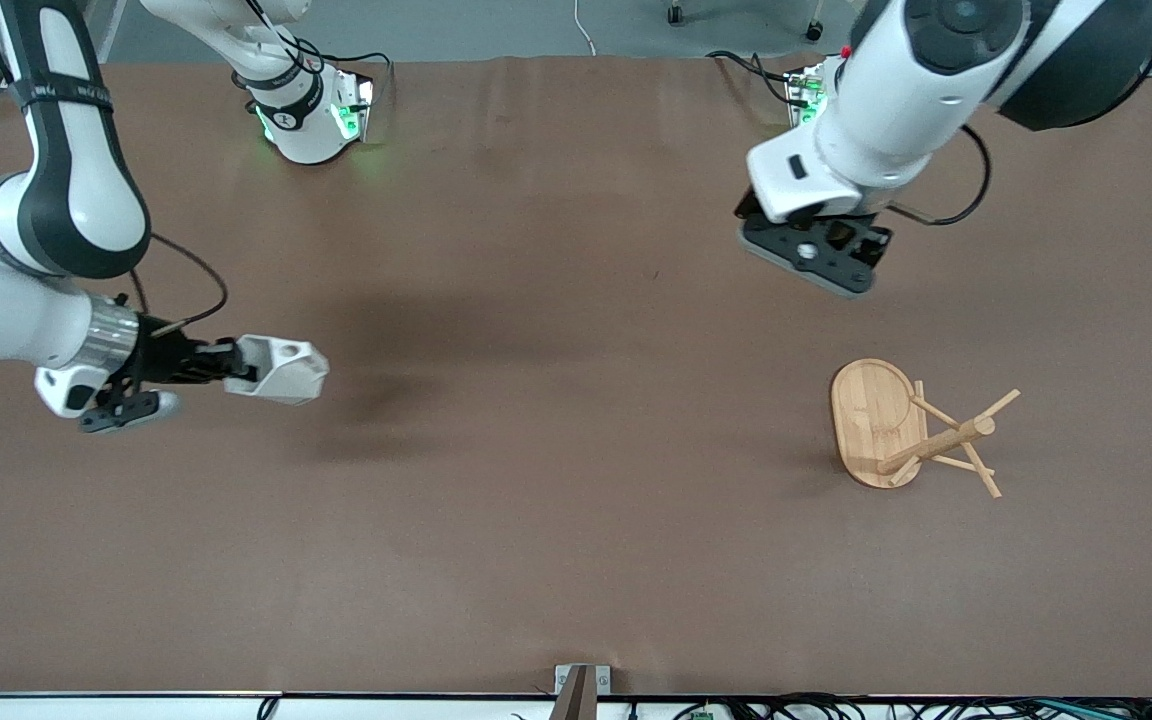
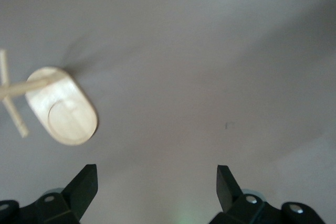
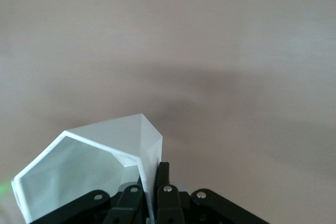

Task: Hang cup on rack
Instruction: 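Lift the cup with the right gripper while the left gripper approaches, then grasp the cup's free end with the left gripper beside the right gripper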

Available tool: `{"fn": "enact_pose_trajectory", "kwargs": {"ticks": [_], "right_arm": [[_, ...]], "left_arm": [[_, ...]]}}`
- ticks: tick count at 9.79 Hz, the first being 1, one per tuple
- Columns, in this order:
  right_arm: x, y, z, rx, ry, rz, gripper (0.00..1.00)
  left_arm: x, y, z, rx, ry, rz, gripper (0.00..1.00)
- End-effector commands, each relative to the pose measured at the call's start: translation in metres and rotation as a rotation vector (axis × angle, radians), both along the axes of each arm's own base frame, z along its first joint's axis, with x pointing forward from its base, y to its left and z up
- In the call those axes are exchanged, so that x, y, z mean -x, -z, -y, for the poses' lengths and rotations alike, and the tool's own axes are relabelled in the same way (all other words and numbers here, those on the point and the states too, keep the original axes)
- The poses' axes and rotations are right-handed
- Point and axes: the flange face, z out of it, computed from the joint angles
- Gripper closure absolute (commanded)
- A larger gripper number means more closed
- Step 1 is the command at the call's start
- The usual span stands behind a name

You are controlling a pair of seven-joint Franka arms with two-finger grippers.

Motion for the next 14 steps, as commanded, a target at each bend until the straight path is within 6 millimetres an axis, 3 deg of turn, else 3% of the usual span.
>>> {"fn": "enact_pose_trajectory", "kwargs": {"ticks": [1, 5, 9, 11, 14], "right_arm": [[0.012, -0.008, -0.055, -0.196, 0.046, -0.043, 1.00], [0.031, -0.018, -0.146, -0.585, 0.131, -0.153, 1.00], [0.052, -0.028, -0.195, -0.802, 0.106, -0.273, 1.00], [0.067, -0.025, -0.211, -0.826, 0.067, -0.320, 1.00], [0.078, -0.028, -0.228, -0.880, 0.055, -0.332, 1.00]], "left_arm": [[0.014, -0.007, 0.037, 0.079, 0.137, -0.005, 0.00], [0.040, -0.030, 0.088, 0.207, 0.471, 0.129, 0.00], [0.062, -0.035, 0.133, 0.322, 0.565, 0.188, 0.00], [0.069, -0.025, 0.155, 0.321, 0.610, 0.215, 0.00], [0.060, -0.017, 0.162, 0.316, 0.652, 0.233, 0.00]]}}
